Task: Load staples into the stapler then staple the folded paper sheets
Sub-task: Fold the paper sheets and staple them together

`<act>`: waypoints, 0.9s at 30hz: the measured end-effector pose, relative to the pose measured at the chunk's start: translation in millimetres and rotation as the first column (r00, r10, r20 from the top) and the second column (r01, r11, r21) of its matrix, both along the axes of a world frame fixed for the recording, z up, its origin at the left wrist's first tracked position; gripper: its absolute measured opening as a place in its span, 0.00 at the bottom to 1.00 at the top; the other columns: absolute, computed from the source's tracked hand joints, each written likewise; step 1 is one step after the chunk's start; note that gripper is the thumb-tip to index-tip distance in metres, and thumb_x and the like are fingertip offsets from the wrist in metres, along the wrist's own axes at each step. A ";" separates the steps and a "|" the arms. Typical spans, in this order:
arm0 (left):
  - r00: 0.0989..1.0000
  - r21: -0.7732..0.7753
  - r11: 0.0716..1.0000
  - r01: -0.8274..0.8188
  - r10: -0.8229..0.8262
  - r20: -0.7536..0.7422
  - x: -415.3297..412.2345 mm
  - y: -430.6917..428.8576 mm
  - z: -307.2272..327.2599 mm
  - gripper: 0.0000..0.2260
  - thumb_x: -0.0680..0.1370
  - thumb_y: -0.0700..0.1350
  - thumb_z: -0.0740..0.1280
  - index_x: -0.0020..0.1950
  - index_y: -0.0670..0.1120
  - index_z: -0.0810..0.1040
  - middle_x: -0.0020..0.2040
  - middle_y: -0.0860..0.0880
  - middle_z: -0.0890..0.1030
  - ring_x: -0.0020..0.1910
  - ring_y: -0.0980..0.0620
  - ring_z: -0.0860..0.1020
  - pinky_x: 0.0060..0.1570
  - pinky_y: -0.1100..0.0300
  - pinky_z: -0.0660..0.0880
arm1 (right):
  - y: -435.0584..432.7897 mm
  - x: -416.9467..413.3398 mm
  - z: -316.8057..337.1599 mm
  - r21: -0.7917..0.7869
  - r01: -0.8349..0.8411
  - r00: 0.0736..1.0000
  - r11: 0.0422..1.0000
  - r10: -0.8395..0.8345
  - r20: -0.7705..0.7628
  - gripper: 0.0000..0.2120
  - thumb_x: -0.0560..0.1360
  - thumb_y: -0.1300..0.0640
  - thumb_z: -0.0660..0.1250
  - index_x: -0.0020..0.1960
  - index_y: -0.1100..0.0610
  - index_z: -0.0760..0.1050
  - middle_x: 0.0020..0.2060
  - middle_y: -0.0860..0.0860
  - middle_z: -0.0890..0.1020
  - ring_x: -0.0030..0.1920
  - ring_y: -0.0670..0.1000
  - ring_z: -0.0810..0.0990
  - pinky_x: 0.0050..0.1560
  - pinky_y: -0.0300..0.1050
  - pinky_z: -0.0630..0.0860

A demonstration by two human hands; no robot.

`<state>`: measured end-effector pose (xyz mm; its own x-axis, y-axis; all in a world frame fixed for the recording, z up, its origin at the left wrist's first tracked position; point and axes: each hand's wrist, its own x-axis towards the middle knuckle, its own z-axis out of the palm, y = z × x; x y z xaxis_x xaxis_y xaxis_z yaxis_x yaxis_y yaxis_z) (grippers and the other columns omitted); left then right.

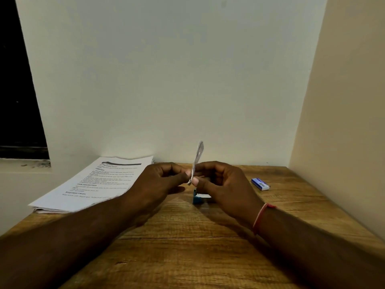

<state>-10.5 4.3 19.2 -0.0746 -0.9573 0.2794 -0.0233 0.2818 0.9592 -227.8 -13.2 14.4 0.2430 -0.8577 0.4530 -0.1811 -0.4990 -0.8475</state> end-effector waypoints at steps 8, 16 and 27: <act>0.994 -0.109 0.992 0.062 -0.052 0.094 3.6 10.5 13.0 0.12 0.79 0.46 0.79 0.62 0.47 0.91 0.58 0.48 0.92 0.62 0.50 0.90 0.65 0.51 0.84 | 2.9 -1.6 4.6 -0.210 0.118 0.981 0.971 -0.147 -0.128 0.17 0.79 0.47 0.78 0.67 0.45 0.87 0.58 0.41 0.89 0.56 0.39 0.88 0.56 0.38 0.86; 0.981 -0.221 0.975 0.029 0.014 0.192 5.3 9.2 11.0 0.16 0.79 0.40 0.80 0.66 0.48 0.89 0.57 0.52 0.92 0.60 0.56 0.90 0.65 0.62 0.84 | 1.2 0.9 3.3 -0.292 0.165 0.969 0.942 -0.210 -0.128 0.16 0.79 0.51 0.79 0.66 0.46 0.87 0.57 0.37 0.86 0.57 0.36 0.86 0.55 0.31 0.84; 0.986 -0.208 0.971 -0.115 0.136 0.094 -4.5 11.2 7.8 0.05 0.80 0.35 0.77 0.55 0.41 0.91 0.47 0.44 0.92 0.47 0.45 0.92 0.51 0.59 0.89 | 5.2 5.4 -0.8 -0.283 0.093 0.983 0.955 -0.133 -0.124 0.18 0.76 0.58 0.82 0.65 0.48 0.89 0.59 0.42 0.89 0.59 0.40 0.88 0.63 0.44 0.86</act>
<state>-15.1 15.5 27.0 0.0027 -0.8859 0.4639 -0.1700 0.4567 0.8732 -222.4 -8.1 13.6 0.2299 -0.7301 0.6436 -0.3566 -0.6785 -0.6423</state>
